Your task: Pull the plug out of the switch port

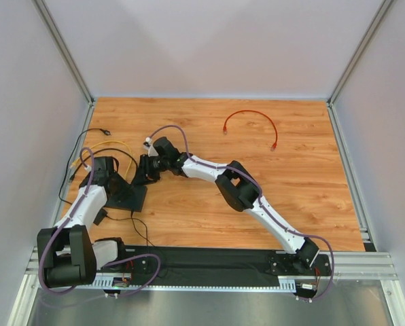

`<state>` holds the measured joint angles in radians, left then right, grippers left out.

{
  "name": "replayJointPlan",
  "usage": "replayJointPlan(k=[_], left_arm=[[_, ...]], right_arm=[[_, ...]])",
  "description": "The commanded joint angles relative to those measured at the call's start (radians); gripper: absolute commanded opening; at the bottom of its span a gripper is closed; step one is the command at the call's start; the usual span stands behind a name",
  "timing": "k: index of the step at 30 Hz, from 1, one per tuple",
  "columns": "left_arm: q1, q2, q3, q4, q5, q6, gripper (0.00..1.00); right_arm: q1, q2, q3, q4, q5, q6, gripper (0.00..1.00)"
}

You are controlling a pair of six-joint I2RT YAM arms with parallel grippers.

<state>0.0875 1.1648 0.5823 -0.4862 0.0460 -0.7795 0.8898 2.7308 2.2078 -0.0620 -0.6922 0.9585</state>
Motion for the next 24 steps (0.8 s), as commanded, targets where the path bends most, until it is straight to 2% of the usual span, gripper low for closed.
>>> replayJointPlan(k=[1, 6, 12, 16, 24], left_arm=[[0.004, 0.009, -0.038, -0.022, 0.009, 0.006, 0.2], [0.004, 0.003, -0.048, -0.02, 0.003, 0.009, 0.19], [0.004, 0.003, -0.056, -0.015, 0.006, 0.013, 0.19], [0.004, 0.003, -0.055, -0.011, 0.008, 0.013, 0.19], [0.004, 0.004, -0.05, -0.018, 0.006, 0.019, 0.18]], right_arm=[[0.0, 0.036, 0.043, -0.007, 0.03, 0.06, 0.33], [-0.003, 0.085, 0.036, 0.129, -0.018, 0.192, 0.32], [-0.008, 0.095, 0.032, 0.154, -0.012, 0.224, 0.28], [-0.014, 0.095, 0.0, 0.223, -0.021, 0.275, 0.22], [-0.015, 0.096, 0.006, 0.179, -0.004, 0.247, 0.2]])
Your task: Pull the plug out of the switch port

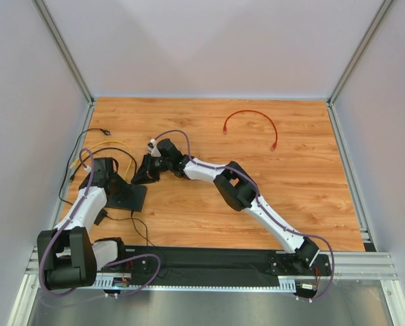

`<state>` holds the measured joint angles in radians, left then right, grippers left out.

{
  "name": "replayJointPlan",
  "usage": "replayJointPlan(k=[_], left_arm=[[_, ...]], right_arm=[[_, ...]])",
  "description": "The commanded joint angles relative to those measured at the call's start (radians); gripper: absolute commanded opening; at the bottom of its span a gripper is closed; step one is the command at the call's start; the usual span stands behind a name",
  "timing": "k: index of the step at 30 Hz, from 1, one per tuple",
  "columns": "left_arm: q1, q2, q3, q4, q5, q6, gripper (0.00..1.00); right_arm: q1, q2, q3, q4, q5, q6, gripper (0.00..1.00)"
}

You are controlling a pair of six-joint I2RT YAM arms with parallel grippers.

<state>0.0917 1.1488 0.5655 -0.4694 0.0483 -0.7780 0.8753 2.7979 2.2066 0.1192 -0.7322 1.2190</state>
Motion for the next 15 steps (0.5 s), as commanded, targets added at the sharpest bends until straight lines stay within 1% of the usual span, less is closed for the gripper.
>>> replayJointPlan(k=[1, 2, 5, 6, 12, 15], left_arm=[[0.0, 0.02, -0.032, -0.034, 0.004, 0.016, 0.18], [0.002, 0.02, -0.03, -0.034, 0.004, 0.016, 0.18], [-0.001, 0.022, -0.032, -0.032, 0.007, 0.013, 0.18], [0.0, 0.022, -0.033, -0.032, 0.007, 0.013, 0.18], [0.0, 0.02, -0.036, -0.048, -0.002, 0.022, 0.17], [-0.001, 0.017, -0.036, -0.051, 0.001, 0.023, 0.15]], right_arm=[[-0.001, 0.029, 0.008, -0.004, 0.034, -0.018, 0.2], [-0.001, 0.029, 0.01, -0.007, 0.034, -0.021, 0.18], [-0.002, 0.028, 0.011, -0.015, 0.045, -0.033, 0.06], [-0.004, 0.029, 0.015, -0.015, 0.051, -0.036, 0.0], [-0.035, 0.028, 0.048, -0.004, 0.086, -0.044, 0.0], [-0.052, -0.004, 0.047, -0.003, 0.093, -0.07, 0.0]])
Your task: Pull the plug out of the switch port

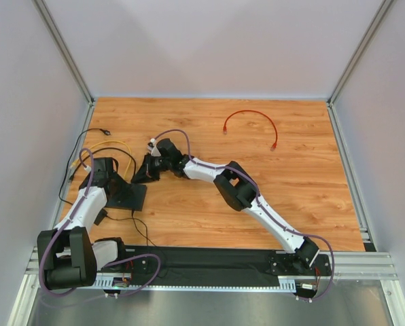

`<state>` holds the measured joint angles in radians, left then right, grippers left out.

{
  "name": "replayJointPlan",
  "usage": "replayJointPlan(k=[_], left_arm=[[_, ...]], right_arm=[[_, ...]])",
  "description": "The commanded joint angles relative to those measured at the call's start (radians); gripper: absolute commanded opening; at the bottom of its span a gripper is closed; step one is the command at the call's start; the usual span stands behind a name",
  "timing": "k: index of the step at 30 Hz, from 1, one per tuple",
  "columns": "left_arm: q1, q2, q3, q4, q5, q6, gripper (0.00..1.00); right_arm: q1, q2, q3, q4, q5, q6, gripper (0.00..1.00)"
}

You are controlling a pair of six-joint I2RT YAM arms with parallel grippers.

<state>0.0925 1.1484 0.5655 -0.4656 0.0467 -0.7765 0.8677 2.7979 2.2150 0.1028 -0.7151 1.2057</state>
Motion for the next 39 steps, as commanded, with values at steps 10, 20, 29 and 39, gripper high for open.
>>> replayJointPlan(k=[10, 20, 29, 39], left_arm=[[0.0, 0.024, -0.049, -0.053, 0.005, 0.028, 0.13], [0.0, 0.001, -0.026, -0.065, 0.007, 0.037, 0.11], [-0.002, -0.205, 0.016, -0.16, -0.004, 0.072, 0.13], [-0.002, -0.368, 0.014, -0.219, 0.015, 0.062, 0.15]], right_arm=[[-0.072, 0.025, 0.157, 0.001, 0.095, -0.084, 0.0], [-0.087, -0.049, 0.12, -0.008, 0.088, -0.148, 0.0], [-0.111, -0.314, -0.058, -0.002, 0.016, -0.268, 0.0], [-0.202, -0.616, -0.423, 0.434, -0.124, -0.1, 0.0]])
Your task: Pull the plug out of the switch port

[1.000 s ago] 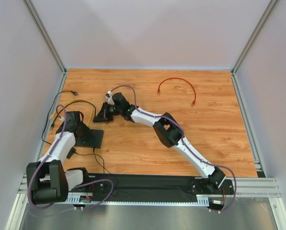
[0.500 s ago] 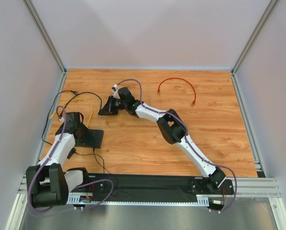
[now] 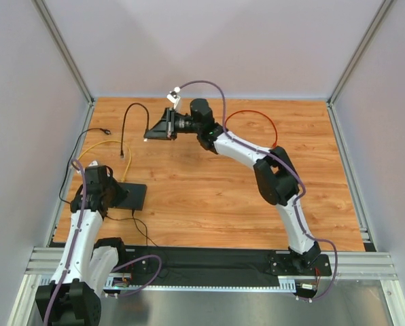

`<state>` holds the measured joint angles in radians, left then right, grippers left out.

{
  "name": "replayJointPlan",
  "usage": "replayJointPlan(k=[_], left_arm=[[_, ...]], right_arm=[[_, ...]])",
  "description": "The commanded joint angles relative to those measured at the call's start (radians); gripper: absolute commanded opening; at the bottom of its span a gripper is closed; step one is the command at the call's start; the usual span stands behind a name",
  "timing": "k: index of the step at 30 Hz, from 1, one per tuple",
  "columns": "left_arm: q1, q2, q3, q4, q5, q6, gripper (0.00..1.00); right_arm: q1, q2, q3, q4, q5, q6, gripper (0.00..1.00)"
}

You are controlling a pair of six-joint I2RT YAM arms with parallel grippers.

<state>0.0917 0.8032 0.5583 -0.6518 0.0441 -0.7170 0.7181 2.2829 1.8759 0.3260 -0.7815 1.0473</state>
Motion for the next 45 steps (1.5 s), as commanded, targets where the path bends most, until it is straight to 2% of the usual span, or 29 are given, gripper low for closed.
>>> replayJointPlan(k=[1, 4, 8, 14, 17, 21, 22, 23, 25, 26, 28, 29, 33, 34, 37, 38, 41, 45], left_arm=[[0.0, -0.024, 0.022, -0.032, 0.023, 0.001, 0.15], [0.0, -0.013, 0.023, -0.029, 0.023, 0.001, 0.15], [0.0, 0.011, 0.019, -0.009, 0.034, -0.005, 0.16], [0.0, 0.048, 0.018, 0.011, 0.053, -0.024, 0.16], [0.0, 0.056, 0.015, 0.023, 0.065, -0.032, 0.16], [0.0, 0.062, 0.006, 0.035, 0.074, -0.041, 0.15], [0.0, 0.06, 0.003, 0.038, 0.08, -0.044, 0.15], [0.0, 0.06, -0.003, 0.044, 0.082, -0.048, 0.15], [0.0, 0.057, -0.009, 0.049, 0.091, -0.056, 0.15], [0.0, 0.056, -0.014, 0.05, 0.089, -0.056, 0.15], [0.0, 0.054, -0.018, 0.05, 0.091, -0.056, 0.15], [-0.001, 0.053, -0.02, 0.047, 0.089, -0.056, 0.15], [0.0, 0.05, -0.02, 0.046, 0.073, -0.053, 0.15], [-0.001, 0.051, -0.02, 0.047, 0.069, -0.053, 0.15], [0.0, 0.067, -0.015, 0.05, 0.069, -0.053, 0.15], [0.0, 0.07, -0.011, 0.05, 0.068, -0.053, 0.15], [0.0, 0.077, 0.003, 0.04, 0.065, -0.047, 0.15], [0.0, 0.067, 0.043, -0.002, -0.001, -0.036, 0.17]], right_arm=[[-0.071, -0.156, -0.118, 0.235, -0.061, 0.069, 0.0], [-0.158, -0.256, -0.263, 0.323, -0.052, 0.105, 0.0], [-0.345, -0.319, -0.472, 0.416, -0.039, 0.164, 0.0], [-0.578, -0.289, -0.652, 0.363, -0.022, 0.119, 0.0], [-0.654, -0.241, -0.678, 0.225, -0.047, 0.04, 0.0], [-0.709, -0.198, -0.702, 0.167, -0.071, -0.003, 0.0], [-0.751, -0.198, -0.699, 0.135, -0.068, -0.056, 0.0], [-0.758, -0.198, -0.687, 0.028, -0.059, -0.097, 0.0], [-0.778, -0.204, -0.638, -0.12, -0.007, -0.252, 0.0], [-0.784, -0.207, -0.624, -0.242, 0.017, -0.3, 0.0], [-0.798, -0.224, -0.595, -0.321, 0.089, -0.367, 0.0], [-0.801, -0.227, -0.584, -0.431, 0.117, -0.441, 0.0], [-0.812, -0.221, -0.523, -0.59, 0.232, -0.547, 0.02], [-0.812, -0.22, -0.517, -0.61, 0.244, -0.559, 0.03], [-0.81, -0.22, -0.491, -0.668, 0.297, -0.59, 0.18], [-0.809, -0.226, -0.489, -0.68, 0.312, -0.598, 0.26], [-0.79, -0.292, -0.486, -0.709, 0.389, -0.63, 0.41], [-0.731, -0.382, -0.477, -0.749, 0.53, -0.681, 0.52]])
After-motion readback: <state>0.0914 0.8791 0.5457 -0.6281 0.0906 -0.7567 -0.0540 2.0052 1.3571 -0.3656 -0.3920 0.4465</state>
